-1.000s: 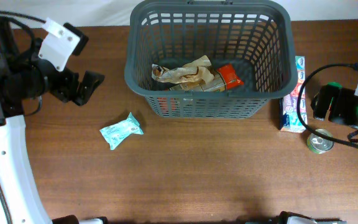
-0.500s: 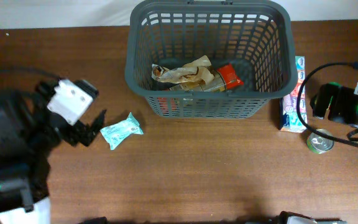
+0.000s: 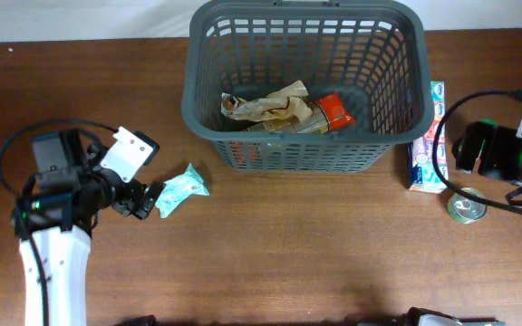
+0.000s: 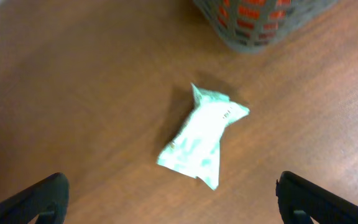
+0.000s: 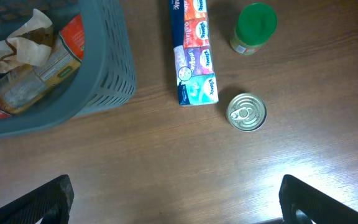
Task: Pack container
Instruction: 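Grasp the mint-green wipes packet with the left gripper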
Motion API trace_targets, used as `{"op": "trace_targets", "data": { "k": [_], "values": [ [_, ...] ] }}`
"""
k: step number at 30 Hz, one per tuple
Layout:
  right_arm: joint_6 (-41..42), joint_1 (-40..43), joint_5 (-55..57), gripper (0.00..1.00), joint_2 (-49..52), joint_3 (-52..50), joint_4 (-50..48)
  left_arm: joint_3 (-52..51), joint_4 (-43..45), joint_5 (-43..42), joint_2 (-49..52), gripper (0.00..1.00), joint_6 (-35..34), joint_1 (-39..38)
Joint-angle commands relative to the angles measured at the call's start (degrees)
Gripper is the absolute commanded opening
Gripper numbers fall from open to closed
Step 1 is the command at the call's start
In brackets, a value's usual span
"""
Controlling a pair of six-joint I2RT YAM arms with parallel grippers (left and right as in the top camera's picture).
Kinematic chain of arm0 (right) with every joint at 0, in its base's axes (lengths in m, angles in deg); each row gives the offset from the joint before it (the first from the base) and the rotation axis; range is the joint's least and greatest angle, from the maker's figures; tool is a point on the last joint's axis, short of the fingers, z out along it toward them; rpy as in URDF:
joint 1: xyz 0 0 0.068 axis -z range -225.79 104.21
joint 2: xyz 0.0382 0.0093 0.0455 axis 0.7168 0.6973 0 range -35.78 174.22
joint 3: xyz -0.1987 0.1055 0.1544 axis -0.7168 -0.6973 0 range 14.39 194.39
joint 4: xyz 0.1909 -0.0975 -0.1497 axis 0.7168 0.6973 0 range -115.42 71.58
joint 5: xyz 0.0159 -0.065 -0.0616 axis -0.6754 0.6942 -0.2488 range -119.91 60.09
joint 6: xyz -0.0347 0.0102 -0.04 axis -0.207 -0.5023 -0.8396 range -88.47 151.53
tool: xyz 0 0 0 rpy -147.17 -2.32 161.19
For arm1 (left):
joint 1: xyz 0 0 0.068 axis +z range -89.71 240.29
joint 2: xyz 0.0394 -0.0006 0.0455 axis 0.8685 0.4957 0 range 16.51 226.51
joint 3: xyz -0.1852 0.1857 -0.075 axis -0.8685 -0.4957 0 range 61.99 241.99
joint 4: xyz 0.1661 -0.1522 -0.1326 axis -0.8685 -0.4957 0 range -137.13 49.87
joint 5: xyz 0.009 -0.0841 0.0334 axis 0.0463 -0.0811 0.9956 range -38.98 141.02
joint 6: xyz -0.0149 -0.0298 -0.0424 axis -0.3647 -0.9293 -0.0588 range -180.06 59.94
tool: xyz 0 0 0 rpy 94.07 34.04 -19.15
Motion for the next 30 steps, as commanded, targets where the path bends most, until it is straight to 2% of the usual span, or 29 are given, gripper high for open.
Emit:
{"op": "trace_targets", "data": {
  "k": [1, 9, 21, 30],
  "values": [
    [-0.6, 0.2, -0.3, 0.99, 0.3, 0.1, -0.3, -0.1, -1.2, -1.0, 3.3, 0.99, 0.8, 0.3],
    [-0.6, 0.2, -0.3, 0.99, 0.3, 0.1, -1.6, -2.1, 0.0, 0.2, 9.6, 0.99, -1.5, 0.3],
    [-0.6, 0.2, -0.9, 0.99, 0.3, 0.1, 0.5, -8.3, 12.2, 0.7, 18.1, 0.99, -1.5, -0.2],
    [-2.9, 0.2, -4.5, 0.99, 0.3, 0.1, 1.1, -8.4, 19.8, 2.9, 26.3, 0.99, -1.4, -4.7]
  ]
}}
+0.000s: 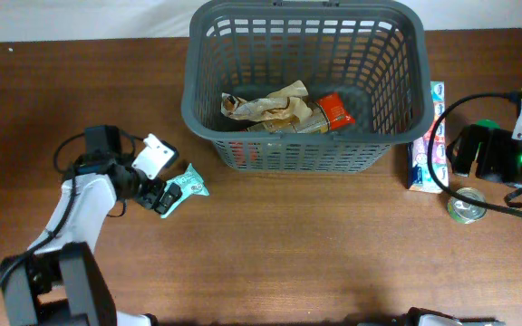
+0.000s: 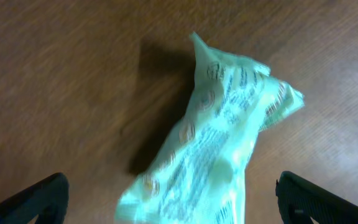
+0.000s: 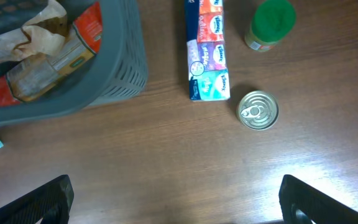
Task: Pack container
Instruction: 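Grasp the mint-green wipes packet with the left gripper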
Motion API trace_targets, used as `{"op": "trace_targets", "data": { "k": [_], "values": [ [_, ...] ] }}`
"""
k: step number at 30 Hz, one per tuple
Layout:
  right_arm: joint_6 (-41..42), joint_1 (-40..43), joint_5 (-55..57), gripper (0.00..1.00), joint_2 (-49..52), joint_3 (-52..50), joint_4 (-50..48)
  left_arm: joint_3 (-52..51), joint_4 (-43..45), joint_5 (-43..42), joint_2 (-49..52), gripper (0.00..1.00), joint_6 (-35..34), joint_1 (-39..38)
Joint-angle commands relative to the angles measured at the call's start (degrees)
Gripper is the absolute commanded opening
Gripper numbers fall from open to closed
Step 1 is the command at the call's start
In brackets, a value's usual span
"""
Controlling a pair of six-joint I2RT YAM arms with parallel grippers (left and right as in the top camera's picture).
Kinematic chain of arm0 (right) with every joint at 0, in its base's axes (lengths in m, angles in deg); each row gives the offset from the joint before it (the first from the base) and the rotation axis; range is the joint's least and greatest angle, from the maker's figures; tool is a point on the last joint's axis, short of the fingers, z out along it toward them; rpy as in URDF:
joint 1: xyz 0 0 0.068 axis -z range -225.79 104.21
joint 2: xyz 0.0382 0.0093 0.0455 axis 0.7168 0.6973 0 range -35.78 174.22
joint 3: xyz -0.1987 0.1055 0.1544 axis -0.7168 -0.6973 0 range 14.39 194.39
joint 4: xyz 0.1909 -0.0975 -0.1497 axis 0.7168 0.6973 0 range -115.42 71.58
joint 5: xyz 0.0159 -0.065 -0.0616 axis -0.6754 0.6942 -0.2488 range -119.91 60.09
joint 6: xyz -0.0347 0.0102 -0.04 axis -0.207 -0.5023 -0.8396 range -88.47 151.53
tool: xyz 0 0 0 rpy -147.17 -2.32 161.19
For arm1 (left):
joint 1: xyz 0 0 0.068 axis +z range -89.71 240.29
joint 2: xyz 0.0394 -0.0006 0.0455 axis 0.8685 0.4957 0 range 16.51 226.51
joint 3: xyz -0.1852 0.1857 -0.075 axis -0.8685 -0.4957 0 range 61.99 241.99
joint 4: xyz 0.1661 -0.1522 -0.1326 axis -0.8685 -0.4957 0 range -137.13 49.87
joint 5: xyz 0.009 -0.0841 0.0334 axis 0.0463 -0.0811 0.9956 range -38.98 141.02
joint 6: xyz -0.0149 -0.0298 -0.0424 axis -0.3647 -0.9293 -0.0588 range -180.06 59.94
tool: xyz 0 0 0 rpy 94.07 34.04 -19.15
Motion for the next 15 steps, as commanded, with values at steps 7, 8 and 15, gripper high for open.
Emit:
{"op": "trace_targets", "data": {
  "k": [7, 8, 15],
  "values": [
    [-1.0, 0.2, -1.4, 0.99, 0.3, 0.1, 0.0, -0.5, 3.9, 6.1, 6.6, 1.0, -0.3, -5.6],
    [-1.0, 0.2, -1.4, 0.99, 0.3, 0.1, 0.0, -0.5, 4.0, 6.0, 7.0, 0.96, -0.3, -5.6],
    [-1.0, 0.2, -1.4, 0.99, 0.3, 0.1, 0.0, -0.5, 4.1, 6.1, 8.4, 0.36, -0.3, -5.6]
  ]
}}
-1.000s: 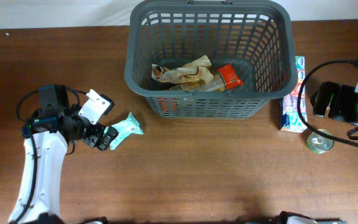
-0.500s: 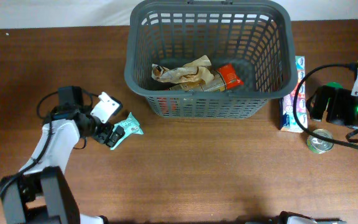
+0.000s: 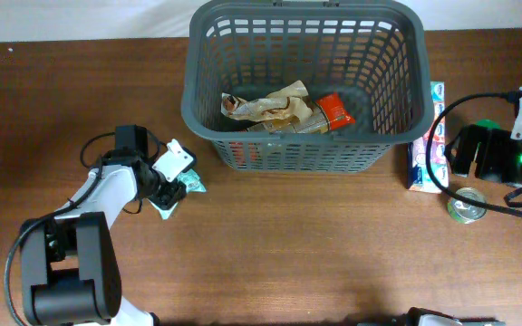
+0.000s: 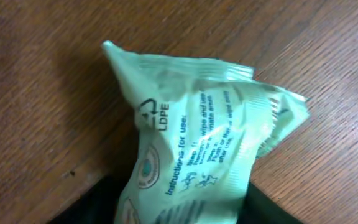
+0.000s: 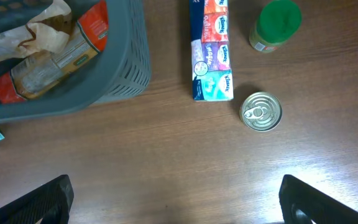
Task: Pack container
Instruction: 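Grasp the mint-green wipes packet with the left gripper, then lift the wipes packet into the basket's right side and release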
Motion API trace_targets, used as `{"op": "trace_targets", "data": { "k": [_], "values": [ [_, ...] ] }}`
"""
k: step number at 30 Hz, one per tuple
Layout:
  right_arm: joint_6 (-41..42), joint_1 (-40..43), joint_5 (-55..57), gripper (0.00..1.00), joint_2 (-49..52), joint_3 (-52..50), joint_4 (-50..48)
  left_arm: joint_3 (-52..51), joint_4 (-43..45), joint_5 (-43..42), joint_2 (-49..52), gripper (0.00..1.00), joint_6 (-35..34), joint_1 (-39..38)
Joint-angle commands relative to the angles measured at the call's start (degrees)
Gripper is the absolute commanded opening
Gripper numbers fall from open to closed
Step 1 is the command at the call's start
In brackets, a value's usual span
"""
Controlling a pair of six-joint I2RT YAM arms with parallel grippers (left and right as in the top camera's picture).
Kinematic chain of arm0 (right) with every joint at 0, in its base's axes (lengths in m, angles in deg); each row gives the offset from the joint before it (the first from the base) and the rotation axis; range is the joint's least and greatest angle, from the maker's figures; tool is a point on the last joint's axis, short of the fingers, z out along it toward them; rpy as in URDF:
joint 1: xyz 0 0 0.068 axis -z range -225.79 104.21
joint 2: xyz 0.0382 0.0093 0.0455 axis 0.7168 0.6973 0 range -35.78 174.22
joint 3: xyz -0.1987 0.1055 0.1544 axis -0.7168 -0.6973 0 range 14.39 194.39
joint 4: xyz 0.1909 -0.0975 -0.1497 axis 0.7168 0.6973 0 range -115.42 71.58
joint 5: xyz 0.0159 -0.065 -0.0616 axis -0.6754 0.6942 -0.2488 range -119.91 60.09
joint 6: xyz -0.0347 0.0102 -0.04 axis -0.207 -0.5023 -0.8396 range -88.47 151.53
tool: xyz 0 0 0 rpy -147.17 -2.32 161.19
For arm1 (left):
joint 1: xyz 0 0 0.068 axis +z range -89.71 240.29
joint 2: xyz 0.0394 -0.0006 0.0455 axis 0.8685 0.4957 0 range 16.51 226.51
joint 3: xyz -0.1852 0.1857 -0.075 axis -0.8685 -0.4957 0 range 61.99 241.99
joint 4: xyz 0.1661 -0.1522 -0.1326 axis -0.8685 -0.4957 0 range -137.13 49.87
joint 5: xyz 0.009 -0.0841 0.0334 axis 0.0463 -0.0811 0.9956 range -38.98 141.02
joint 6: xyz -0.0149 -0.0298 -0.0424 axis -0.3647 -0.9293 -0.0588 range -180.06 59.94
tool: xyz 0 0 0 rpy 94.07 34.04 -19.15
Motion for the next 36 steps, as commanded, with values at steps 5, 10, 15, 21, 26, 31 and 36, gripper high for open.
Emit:
{"op": "trace_targets", "data": {
  "k": [5, 10, 15, 21, 26, 31, 36],
  "values": [
    [-0.4, 0.2, -0.8, 0.99, 0.2, 0.1, 0.0, -0.5, 0.3, 0.9, 0.9, 0.11, 0.1, 0.0],
    [-0.4, 0.2, -0.8, 0.99, 0.2, 0.1, 0.0, 1.2, 0.0, 5.0, -0.5, 0.02, -1.4, 0.0],
    [-0.4, 0.2, -0.8, 0.99, 0.2, 0.1, 0.0, 9.9, -3.1, 10.1, -6.6, 0.02, -5.1, 0.4],
    [-0.4, 0.2, -0.8, 0.99, 0.2, 0.1, 0.0, 25.6, -6.4, 10.0, -13.9, 0.02, -5.4, 0.3],
    [-0.4, 0.2, -0.8, 0.99, 0.2, 0.1, 0.0, 42.1, -12.9, 3.3, -15.1, 0.02, -4.9, -1.9],
    [-0.4, 0.2, -0.8, 0.99, 0.2, 0.1, 0.0, 54.1, -13.0, -3.1, -12.7, 0.02, -2.0, -10.4],
    [-0.4, 0.2, -0.8, 0.99, 0.2, 0.1, 0.0, 57.6, -13.0, -4.6, -6.4, 0.02, 4.3, -21.6]
  ]
}}
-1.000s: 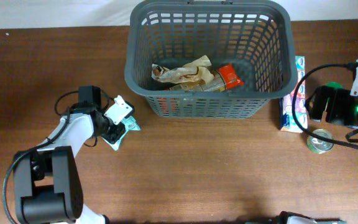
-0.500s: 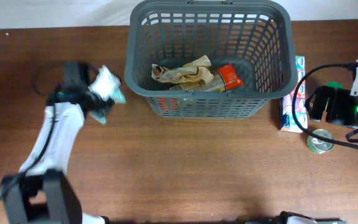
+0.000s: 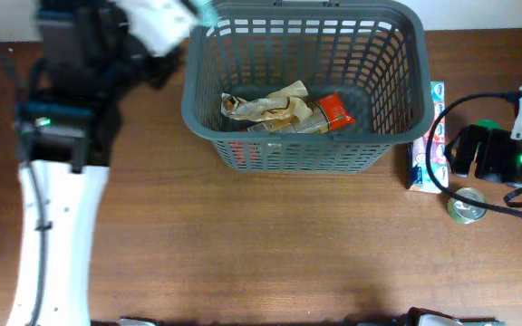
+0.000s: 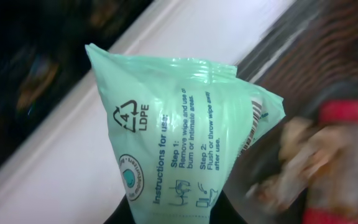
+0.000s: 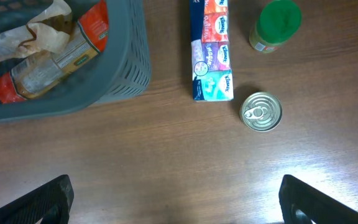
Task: Pack container
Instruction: 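Lift the wipes packet into the basket's right side and release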
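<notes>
My left gripper point(image 3: 181, 20) is raised high beside the far left corner of the grey basket point(image 3: 198, 100), shut on a pale green wipes packet point(image 4: 179, 130). Only the packet's tip point(image 3: 199, 7) shows in the overhead view. In the left wrist view the gripper point(image 4: 176, 214) pinches the packet's lower end, with the basket blurred behind on the right. A brown paper bag and a red-labelled packet point(image 3: 288, 109) lie in the basket. My right gripper point(image 5: 179, 199) hangs open over bare table, right of the basket.
A tissue pack point(image 5: 211, 50) lies along the basket's right side. Beside it stand a tin can point(image 5: 261, 112) and a green-lidded jar point(image 5: 277, 25). In the overhead view the right arm point(image 3: 506, 149) covers most of the jar.
My left gripper, then down on the table around the green packet left of the basket, now holds it high up by the basket's far left corner. The right arm has not moved.
The green packet lay on the table left of the basket with my left gripper open short of it. The gripper then stood closer, then right over the packet. Now the packet is off the table, held up beside the basket. The right arm shifted only slightly.
</notes>
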Motion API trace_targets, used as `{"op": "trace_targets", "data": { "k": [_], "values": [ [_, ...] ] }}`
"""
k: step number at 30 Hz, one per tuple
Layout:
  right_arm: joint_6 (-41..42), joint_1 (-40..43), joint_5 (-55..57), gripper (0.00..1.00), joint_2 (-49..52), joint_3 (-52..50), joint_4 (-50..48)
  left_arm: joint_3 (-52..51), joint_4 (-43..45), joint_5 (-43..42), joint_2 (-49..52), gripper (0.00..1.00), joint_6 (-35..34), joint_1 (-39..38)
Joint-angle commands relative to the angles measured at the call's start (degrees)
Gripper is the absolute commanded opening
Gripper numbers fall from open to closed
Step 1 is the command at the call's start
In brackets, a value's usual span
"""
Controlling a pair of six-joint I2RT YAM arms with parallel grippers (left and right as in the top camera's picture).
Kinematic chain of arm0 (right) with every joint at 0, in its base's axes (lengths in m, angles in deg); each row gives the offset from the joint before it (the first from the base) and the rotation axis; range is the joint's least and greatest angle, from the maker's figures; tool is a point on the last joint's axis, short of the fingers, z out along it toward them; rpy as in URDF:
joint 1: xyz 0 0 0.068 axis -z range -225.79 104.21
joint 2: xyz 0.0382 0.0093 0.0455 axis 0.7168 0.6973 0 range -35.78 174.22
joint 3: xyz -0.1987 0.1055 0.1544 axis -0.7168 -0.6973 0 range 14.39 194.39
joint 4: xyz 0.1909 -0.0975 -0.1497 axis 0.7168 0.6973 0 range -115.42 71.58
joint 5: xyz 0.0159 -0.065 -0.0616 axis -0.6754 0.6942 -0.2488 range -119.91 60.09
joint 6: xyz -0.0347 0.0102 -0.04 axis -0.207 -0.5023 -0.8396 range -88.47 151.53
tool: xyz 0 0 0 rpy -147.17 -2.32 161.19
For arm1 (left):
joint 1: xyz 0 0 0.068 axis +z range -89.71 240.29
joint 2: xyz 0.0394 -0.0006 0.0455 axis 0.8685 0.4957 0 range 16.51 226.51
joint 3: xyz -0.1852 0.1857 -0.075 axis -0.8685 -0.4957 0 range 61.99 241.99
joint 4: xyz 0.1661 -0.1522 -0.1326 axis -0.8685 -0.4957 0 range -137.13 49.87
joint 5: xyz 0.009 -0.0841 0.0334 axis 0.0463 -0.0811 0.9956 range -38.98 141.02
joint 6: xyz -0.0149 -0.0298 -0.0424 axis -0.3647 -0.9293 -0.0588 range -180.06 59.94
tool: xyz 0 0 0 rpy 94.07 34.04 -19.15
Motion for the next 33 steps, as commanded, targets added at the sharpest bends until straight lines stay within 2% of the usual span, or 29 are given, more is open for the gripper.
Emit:
{"op": "trace_targets", "data": {
  "k": [1, 4, 8, 15, 19, 21, 29, 33],
  "values": [
    [-0.3, 0.2, -0.8, 0.99, 0.2, 0.1, 0.0, 1.7, -0.2, -3.5, 6.6, 0.02, 7.7, -7.4],
    [-0.3, 0.2, -0.7, 0.99, 0.2, 0.1, 0.0, 3.5, 0.6, -3.6, 11.6, 0.02, 11.2, -12.5],
    [-0.3, 0.2, -0.7, 0.99, 0.2, 0.1, 0.0, 4.2, 3.8, -5.2, 16.5, 0.02, 9.7, -16.5],
    [-0.3, 0.2, -0.8, 0.99, 0.2, 0.1, 0.0, 4.2, 16.6, -6.7, 21.3, 0.02, -9.5, -21.2],
    [-0.3, 0.2, -0.8, 0.99, 0.2, 0.1, 0.0, 4.2, 24.4, -5.7, 24.3, 0.02, -28.0, -24.0],
    [-0.3, 0.2, -0.8, 0.99, 0.2, 0.1, 0.0, 4.2, 26.6, -5.6, 25.6, 0.02, -35.0, -25.0],
    [-0.3, 0.2, -0.8, 0.99, 0.2, 0.1, 0.0, 4.2, 29.8, 1.0, 29.3, 0.02, -50.9, -28.0],
    [-0.3, 0.2, -0.8, 0.99, 0.2, 0.1, 0.0, 4.2, 31.1, 3.2, 30.6, 0.02, -62.0, -28.5]
  ]
}}
